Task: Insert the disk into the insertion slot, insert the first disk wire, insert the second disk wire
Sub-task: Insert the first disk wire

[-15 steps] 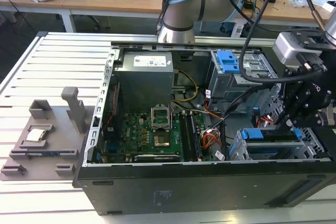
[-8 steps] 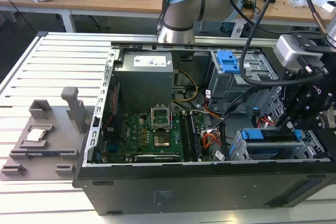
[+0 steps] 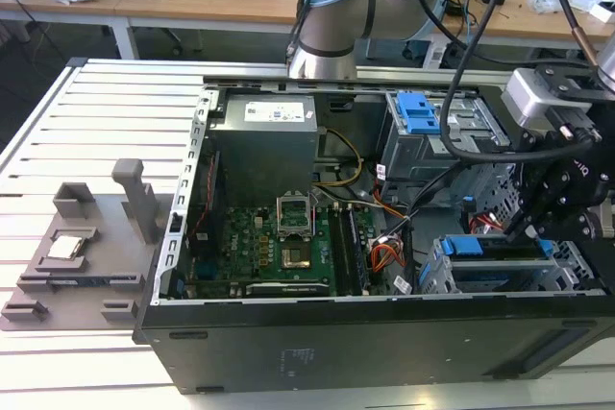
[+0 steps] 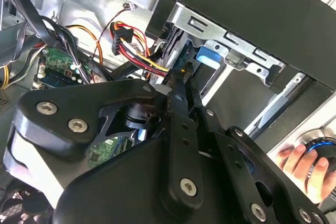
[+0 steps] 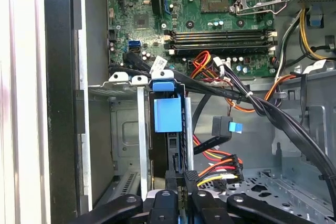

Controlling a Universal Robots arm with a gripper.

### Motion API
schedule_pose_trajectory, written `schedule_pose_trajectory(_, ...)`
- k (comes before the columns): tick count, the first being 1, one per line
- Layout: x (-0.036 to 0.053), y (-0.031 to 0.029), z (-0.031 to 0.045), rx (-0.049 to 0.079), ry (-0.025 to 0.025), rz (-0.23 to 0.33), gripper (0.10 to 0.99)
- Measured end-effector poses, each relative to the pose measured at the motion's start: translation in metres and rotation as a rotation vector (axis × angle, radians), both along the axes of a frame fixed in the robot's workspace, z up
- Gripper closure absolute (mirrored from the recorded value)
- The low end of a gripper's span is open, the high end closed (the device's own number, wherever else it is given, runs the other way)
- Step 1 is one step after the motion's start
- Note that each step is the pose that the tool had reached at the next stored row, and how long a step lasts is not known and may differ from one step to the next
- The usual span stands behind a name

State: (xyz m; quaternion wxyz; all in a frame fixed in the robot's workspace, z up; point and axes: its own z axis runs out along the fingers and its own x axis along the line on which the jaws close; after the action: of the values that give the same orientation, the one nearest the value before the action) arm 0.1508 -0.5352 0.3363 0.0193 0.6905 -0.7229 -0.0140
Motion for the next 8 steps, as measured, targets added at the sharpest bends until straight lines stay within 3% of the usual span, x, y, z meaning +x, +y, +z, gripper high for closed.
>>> schedule_pose_trajectory(4, 0.0, 0.0, -0.0005, 0.001, -0.0001, 0.0, 0.918)
schedule_pose_trajectory(6, 0.0, 0.0, -0.0008, 0.001, 0.0, 0.0, 0.843)
schedule_pose_trajectory(8, 0.0, 0.0, 0.0003, 0.0, -0.0001, 0.0, 0.843)
